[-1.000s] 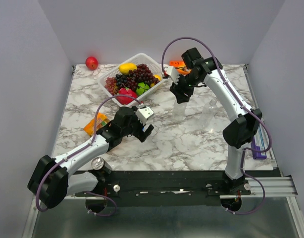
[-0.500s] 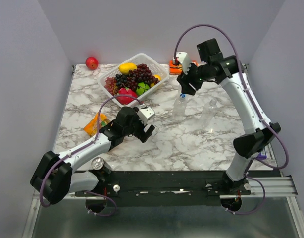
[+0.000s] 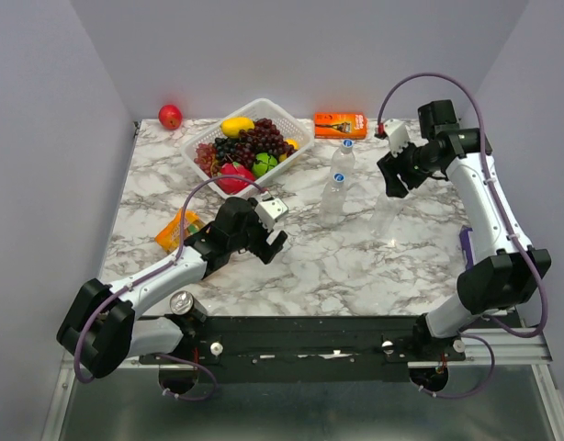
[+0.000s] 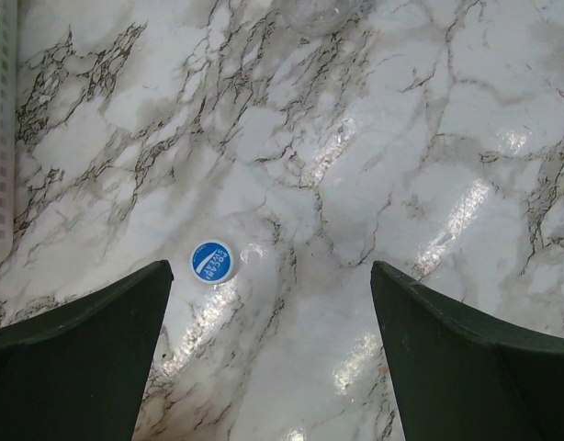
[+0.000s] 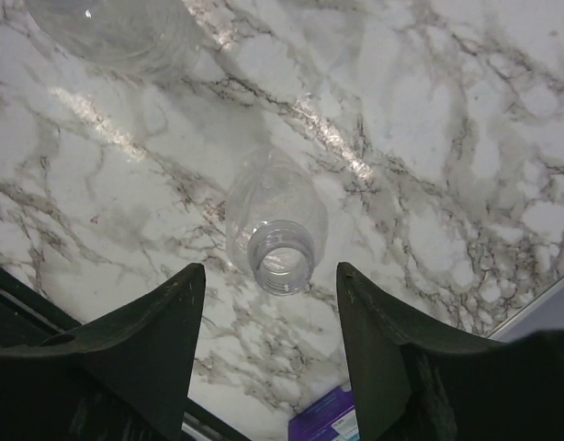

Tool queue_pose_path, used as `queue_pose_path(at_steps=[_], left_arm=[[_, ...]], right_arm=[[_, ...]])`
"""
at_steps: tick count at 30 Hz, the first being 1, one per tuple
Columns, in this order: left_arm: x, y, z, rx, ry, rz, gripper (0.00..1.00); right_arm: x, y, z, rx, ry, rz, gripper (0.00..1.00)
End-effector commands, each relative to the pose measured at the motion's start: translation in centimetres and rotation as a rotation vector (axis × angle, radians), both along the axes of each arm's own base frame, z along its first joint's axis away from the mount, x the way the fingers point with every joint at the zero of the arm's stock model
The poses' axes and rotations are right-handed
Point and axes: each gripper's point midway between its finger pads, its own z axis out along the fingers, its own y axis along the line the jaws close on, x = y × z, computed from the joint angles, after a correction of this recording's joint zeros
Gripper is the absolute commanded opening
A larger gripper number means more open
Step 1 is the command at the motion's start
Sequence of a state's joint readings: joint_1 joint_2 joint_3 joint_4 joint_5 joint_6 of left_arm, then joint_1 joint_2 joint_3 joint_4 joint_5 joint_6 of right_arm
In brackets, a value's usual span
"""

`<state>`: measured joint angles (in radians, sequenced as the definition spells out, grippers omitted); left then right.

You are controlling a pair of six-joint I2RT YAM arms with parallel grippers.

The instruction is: Screw on the bottle caps

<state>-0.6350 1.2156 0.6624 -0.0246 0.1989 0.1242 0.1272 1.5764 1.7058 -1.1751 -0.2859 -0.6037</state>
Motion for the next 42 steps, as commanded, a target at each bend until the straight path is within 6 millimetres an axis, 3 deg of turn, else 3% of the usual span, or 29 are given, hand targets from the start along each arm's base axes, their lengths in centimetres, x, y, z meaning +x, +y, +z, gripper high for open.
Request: queue_pose_path(at_steps=[1, 11, 14, 15, 18, 21, 23, 26, 31, 37, 42], left_arm=[[0.6, -0.6, 1.9, -0.031, -0.038, -0.014, 0.99], [0.7, -0.7, 2.1, -0.035, -0.045, -0.021, 0.99], [0.9, -0.9, 2.2, -0.033, -0.051, -0.029, 0.99], [0.9, -0.9, 2.3, -0.031, -0.055, -0.035, 0.99], [0.7, -1.4, 2.7, -0.038, -0.068, -0.075, 0.99], [-0.1, -2.4, 4.1, -0.074, -0.105, -0.169, 0.99], [-0.5, -3.2, 5.3, -0.106, -0.179, -0.242, 0.99], [-1.5, -4.8, 7.1, -0.161, -0.221, -0.348, 0.99], [-3.0, -8.0, 7.3, -0.187, -0.155, -0.449, 0.99], [-6.3, -10.8, 7.1, -0.171, -0.068, -0.539, 0.99], [-7.2, -11.6, 7.4, -0.199, -0.083, -0.564, 0.99]], right_arm=[[0.3, -0.5, -0.5, -0.036, -0.024, -0.009, 0.67], [0.8, -0.7, -2.7, -0.058, 0.027, -0.001, 0.62], [0.8, -0.3, -2.9, -0.04, 0.039, 0.014, 0.52], [0.9, -0.2, -2.8, -0.035, 0.036, 0.021, 0.43], [0.7, -0.3, -2.5, -0.045, 0.034, 0.022, 0.28], [-1.5, -0.3, -1.2, -0.04, 0.039, 0.068, 0.17], [-4.2, 0.5, 0.1, 0.004, 0.039, 0.147, 0.14], [-8.9, 2.3, 1.0, 0.106, 0.079, 0.291, 0.13], [-13.8, 4.6, 1.8, 0.244, 0.119, 0.432, 0.13], [-15.3, 7.4, 5.0, 0.405, 0.011, 0.534, 0.12], [-15.7, 9.2, 6.8, 0.488, 0.018, 0.541, 0.12]])
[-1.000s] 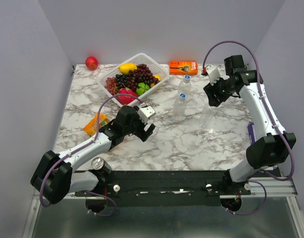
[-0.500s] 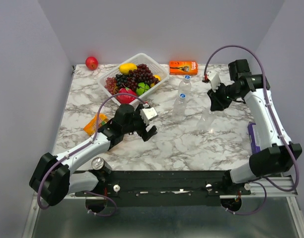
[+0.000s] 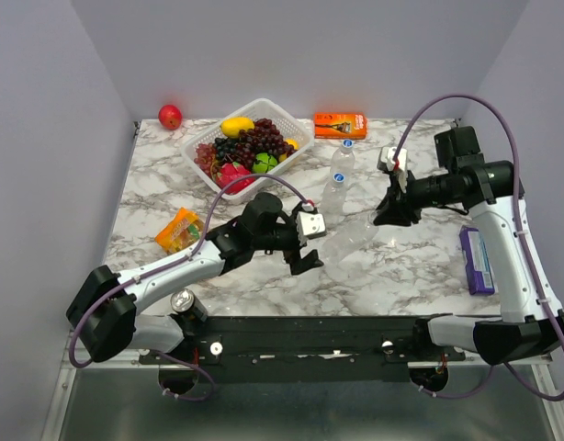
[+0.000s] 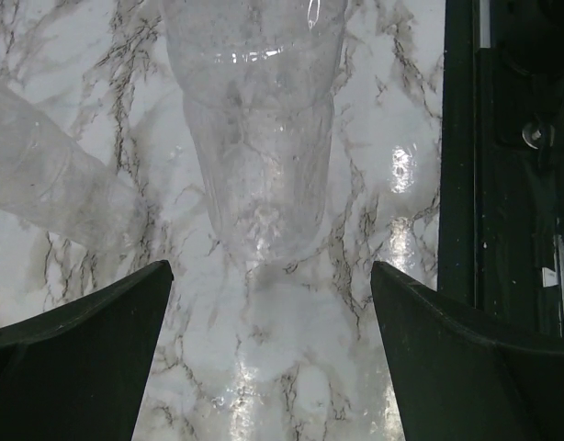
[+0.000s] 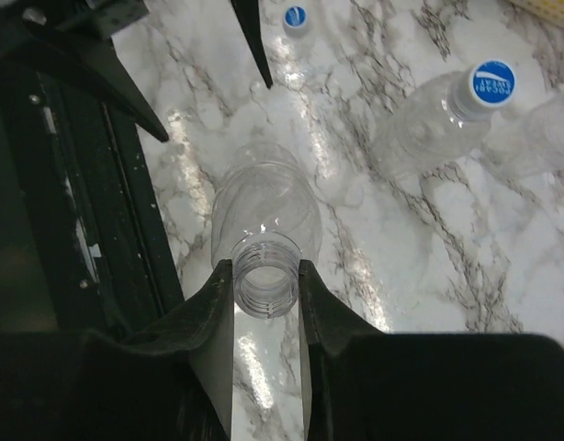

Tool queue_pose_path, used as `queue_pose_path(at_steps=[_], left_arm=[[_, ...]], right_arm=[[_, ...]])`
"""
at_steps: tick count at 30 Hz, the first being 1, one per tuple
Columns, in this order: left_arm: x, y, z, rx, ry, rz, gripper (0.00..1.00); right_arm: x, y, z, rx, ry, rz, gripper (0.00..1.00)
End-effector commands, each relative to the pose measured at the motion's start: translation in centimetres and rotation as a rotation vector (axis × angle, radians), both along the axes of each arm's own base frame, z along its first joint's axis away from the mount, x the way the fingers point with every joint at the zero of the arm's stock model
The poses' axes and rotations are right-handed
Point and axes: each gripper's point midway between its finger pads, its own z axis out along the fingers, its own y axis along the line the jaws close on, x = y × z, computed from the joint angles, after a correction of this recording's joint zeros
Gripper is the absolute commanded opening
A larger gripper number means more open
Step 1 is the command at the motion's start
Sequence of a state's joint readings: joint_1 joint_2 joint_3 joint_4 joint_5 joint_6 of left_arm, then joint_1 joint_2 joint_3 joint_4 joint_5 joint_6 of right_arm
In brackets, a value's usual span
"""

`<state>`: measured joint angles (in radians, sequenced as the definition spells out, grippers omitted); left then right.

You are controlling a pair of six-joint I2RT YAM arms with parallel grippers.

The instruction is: Screw on the bottle caps

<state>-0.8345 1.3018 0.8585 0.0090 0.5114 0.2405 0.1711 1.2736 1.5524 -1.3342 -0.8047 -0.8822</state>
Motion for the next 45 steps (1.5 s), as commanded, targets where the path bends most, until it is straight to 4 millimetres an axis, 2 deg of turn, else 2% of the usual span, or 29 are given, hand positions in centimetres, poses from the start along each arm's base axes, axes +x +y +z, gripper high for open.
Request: queue_pose_path(at_steps=[1, 10, 16, 22, 25, 32, 33, 38, 41, 43, 45], left_arm=[[-1.0, -0.8, 0.4, -0.031, 0.015, -0.035, 0.99], [-0.8, -1.7, 0.1, -0.071, 0.028, -0.023, 0.99], [-1.8, -2.3, 0.5, -0.085, 0.028, -0.067, 0.96], [-4.4, -1.9, 0.7, -0.086, 0.081, -0.175, 0.95], [-5.0, -1.8, 0.4, -0.091, 0.118, -0.193, 0.94], [-5.3, -2.4, 0.4, -0.082, 0.12, -0.249, 0.84], [-5.1, -2.5, 0.4, -0.081, 0.118, -0.247, 0.79], [-4.4, -2.7, 0.4, -0.091, 0.113, -0.208, 0.73], [-4.0, -2.5, 0.6, -0.107, 0.123, -0.152, 0.79], [-3.5, -2.2, 0.4, -0.113, 0.126, -0.102, 0.91], [-3.6, -2.0, 0.2, -0.121, 0.138, -0.091, 0.93]], right_arm=[[-3.7, 2.3, 2.4, 0.135, 0.113, 0.075, 0.12], [-3.8, 4.3, 4.7, 0.211, 0.099, 0.13, 0.12], [-4.0, 5.3, 4.5, 0.206, 0.095, 0.173, 0.11], [-3.6, 5.9, 4.2, 0.195, 0.066, 0.184, 0.11], [-3.3, 6.0, 4.5, 0.199, 0.057, 0.183, 0.11], [-2.6, 6.3, 4.5, 0.19, 0.011, 0.184, 0.09], [-2.6, 6.4, 4.5, 0.192, 0.011, 0.183, 0.09], [-2.7, 6.8, 4.4, 0.2, 0.026, 0.199, 0.1], [-2.7, 7.1, 4.4, 0.202, 0.038, 0.203, 0.1], [-2.7, 7.5, 4.5, 0.212, 0.043, 0.21, 0.1], [-2.6, 7.8, 4.7, 0.221, 0.056, 0.213, 0.1]])
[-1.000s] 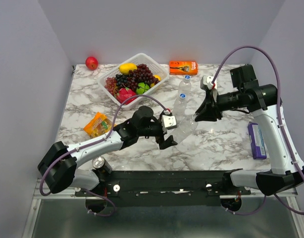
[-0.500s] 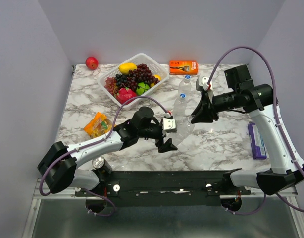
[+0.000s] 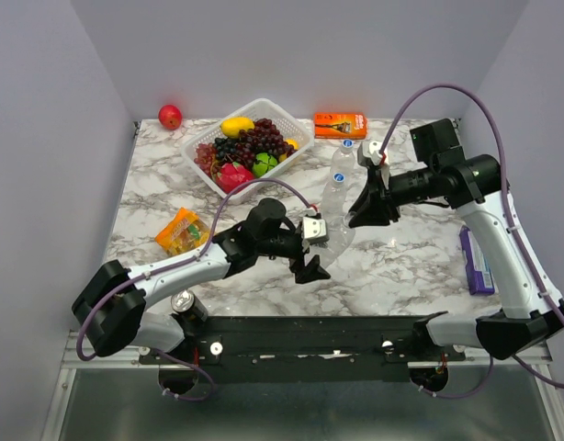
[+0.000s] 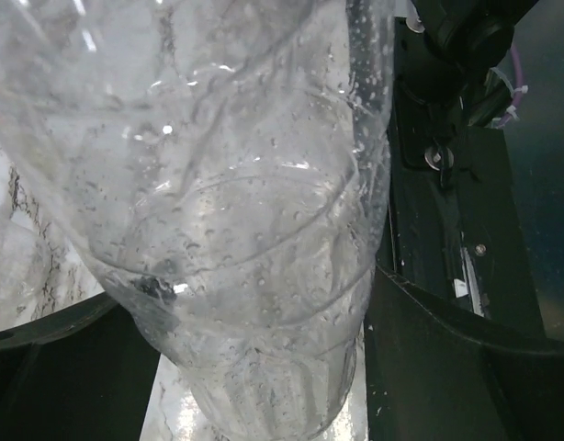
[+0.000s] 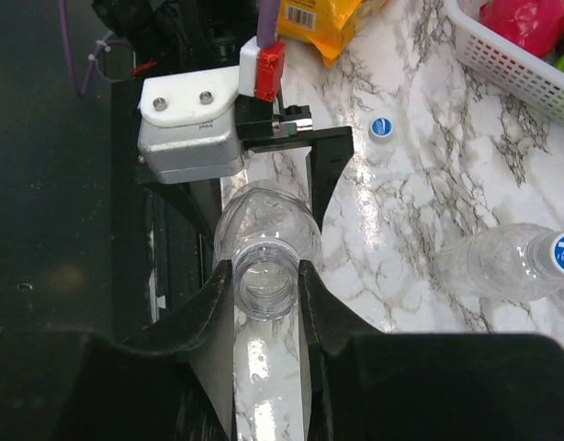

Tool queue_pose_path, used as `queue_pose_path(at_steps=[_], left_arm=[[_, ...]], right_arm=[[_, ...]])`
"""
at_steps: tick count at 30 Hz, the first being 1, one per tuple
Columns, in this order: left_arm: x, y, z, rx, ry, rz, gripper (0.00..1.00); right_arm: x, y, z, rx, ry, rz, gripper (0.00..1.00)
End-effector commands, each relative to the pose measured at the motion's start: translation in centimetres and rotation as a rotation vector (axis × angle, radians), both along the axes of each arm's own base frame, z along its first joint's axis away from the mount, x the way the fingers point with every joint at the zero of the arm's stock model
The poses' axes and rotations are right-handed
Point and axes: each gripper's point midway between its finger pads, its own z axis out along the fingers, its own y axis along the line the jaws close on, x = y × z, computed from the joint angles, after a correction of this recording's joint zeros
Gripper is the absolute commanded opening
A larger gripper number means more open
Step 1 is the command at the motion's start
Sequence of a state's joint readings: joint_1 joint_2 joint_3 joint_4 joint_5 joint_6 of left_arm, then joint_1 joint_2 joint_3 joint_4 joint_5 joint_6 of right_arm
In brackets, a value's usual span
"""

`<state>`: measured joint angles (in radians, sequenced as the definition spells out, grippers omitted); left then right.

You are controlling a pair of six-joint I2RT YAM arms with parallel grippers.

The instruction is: Screw on the bottle caps

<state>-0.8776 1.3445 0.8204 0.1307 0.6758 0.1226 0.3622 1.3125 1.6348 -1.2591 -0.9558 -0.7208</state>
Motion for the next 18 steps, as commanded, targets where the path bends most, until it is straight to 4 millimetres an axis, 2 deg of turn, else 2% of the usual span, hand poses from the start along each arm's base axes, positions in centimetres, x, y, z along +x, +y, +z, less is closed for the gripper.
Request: queue_pose_path(at_steps=[1, 4, 9, 10, 12, 13, 15, 16, 17, 18], left_arm=[[0.4, 0.4, 0.6, -0.036, 0.013, 0.068, 0.93], [0.3, 0.6, 0.5, -0.041, 0.014, 0.072, 0.91], [0.7, 1.3, 0.6, -0.047, 0.002, 0.101, 0.7], [1.1, 1.7, 1.1, -0.059, 0.002, 0.128, 0.58], [1.7, 2.3, 1.6, -0.067, -0.004, 0.169, 0.48], [1.9, 3.0, 2.7, -0.087, -0.028, 0.186, 0.41], [3.0, 5.2, 2.3, -0.057, -0.037, 0.249, 0.36], [3.2, 6.4, 3.3, -0.073, -0.067, 0.271, 0.29], [4.5, 8.4, 2.8, -0.042, -0.07, 0.333, 0.25], [4.8, 9.6, 2.3, -0.029, -0.075, 0.365, 0.22]], right_arm=[[0.4, 1.3, 1.0, 0.048, 0.005, 0.026, 0.1], [0.7, 1.6, 1.1, 0.042, 0.004, 0.028, 0.09], [0.4, 2.1, 0.9, 0.023, 0.0, 0.053, 0.13], [-0.2, 2.2, 0.6, 0.013, 0.018, 0.07, 0.19], [-0.5, 2.4, 0.4, -0.018, -0.009, 0.102, 0.36], [0.0, 2.4, 1.2, -0.024, -0.035, 0.092, 0.5], [1.9, 2.1, 2.3, -0.06, -0.079, 0.007, 0.57], [3.2, 2.3, 4.4, -0.049, -0.142, -0.024, 0.61], [4.3, 2.1, 4.8, -0.071, -0.169, -0.056, 0.61], [5.0, 2.2, 5.4, -0.073, -0.187, -0.069, 0.62]])
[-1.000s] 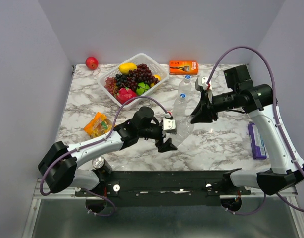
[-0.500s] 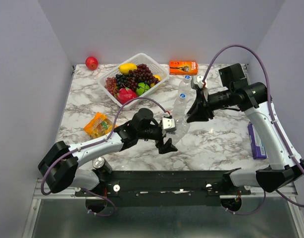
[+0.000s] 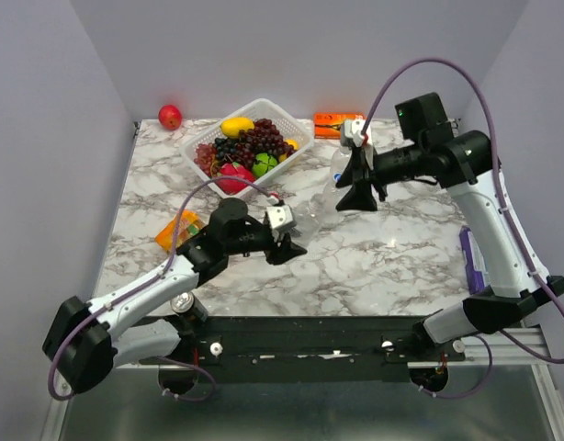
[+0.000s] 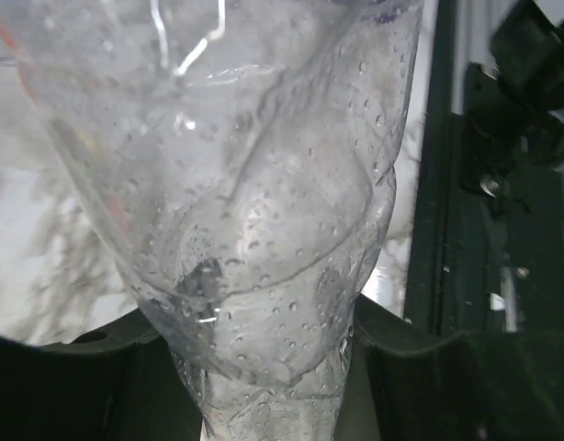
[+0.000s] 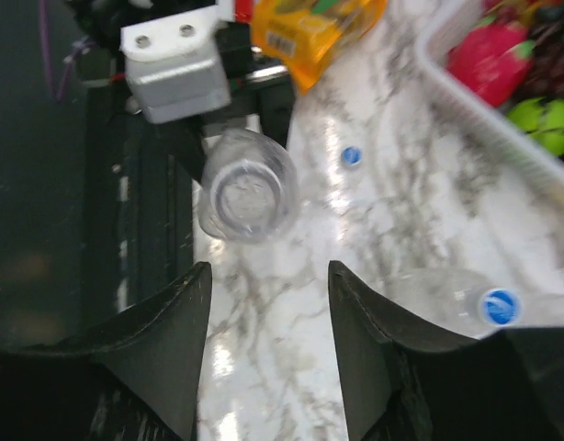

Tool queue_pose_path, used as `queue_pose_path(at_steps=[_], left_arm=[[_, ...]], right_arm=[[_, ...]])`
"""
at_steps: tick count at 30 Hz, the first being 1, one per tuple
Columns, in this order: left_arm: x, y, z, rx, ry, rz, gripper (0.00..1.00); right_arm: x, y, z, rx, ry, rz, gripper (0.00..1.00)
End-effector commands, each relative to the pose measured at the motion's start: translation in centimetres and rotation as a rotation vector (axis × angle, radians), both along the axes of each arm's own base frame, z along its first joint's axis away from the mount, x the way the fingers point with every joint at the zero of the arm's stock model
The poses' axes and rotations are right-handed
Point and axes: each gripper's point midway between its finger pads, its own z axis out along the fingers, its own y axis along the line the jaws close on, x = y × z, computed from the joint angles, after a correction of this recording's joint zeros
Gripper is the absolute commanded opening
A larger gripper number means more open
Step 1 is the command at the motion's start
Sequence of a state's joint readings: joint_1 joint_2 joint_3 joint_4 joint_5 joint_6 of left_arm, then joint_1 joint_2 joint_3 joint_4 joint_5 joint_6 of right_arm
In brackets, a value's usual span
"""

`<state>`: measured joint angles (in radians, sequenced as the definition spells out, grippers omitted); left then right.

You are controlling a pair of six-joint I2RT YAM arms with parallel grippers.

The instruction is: Screw on the bottle caps

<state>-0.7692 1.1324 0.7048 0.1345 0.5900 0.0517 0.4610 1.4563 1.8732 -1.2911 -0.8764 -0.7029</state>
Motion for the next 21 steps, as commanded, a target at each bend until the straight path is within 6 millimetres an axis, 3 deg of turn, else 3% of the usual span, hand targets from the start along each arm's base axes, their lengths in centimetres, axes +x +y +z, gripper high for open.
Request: queue_pose_path(at_steps=[1, 3, 4, 5, 7, 12, 17, 19, 21], left_arm=[[2.7, 6.2, 1.3, 0.019, -0.089, 0.207, 0.08], [3.7, 9.2, 0.6, 0.066, -0.117, 0.319, 0.0], [4.4, 11.1, 2.0, 0.054, -0.173, 0.426, 0.0], [4.5, 12.2, 1.9, 0.07, -0.171, 0.476, 0.0], [5.1, 14.5, 3.8, 0.038, -0.179, 0.582, 0.0], [6.9, 19.9, 6.9, -0.021, -0.195, 0.854, 0.0], [8.4, 25.6, 10.4, -0.117, -0.233, 1.095, 0.0], [8.2, 26.2, 11.1, -0.147, -0.247, 1.104, 0.0], [8.2, 27.0, 10.6, -0.153, -0.24, 1.121, 0.0]], right_arm=[[3.8, -0.4, 3.6, -0.032, -0.145, -0.125, 0.63], [5.8, 0.5, 4.0, -0.03, -0.14, -0.161, 0.65], [6.6, 1.2, 3.9, -0.027, -0.139, -0.163, 0.67], [7.6, 1.8, 2.9, -0.054, -0.137, -0.173, 0.68], [7.7, 4.3, 1.5, -0.078, -0.167, -0.116, 0.71], [8.8, 10.0, -7.2, -0.288, -0.225, -0.041, 0.7], [9.8, 13.2, -14.3, -0.367, -0.099, -0.053, 0.72], [9.9, 14.6, -16.0, -0.37, -0.063, -0.029, 0.79], [10.3, 15.7, -18.9, -0.403, -0.06, 0.011, 0.79]])
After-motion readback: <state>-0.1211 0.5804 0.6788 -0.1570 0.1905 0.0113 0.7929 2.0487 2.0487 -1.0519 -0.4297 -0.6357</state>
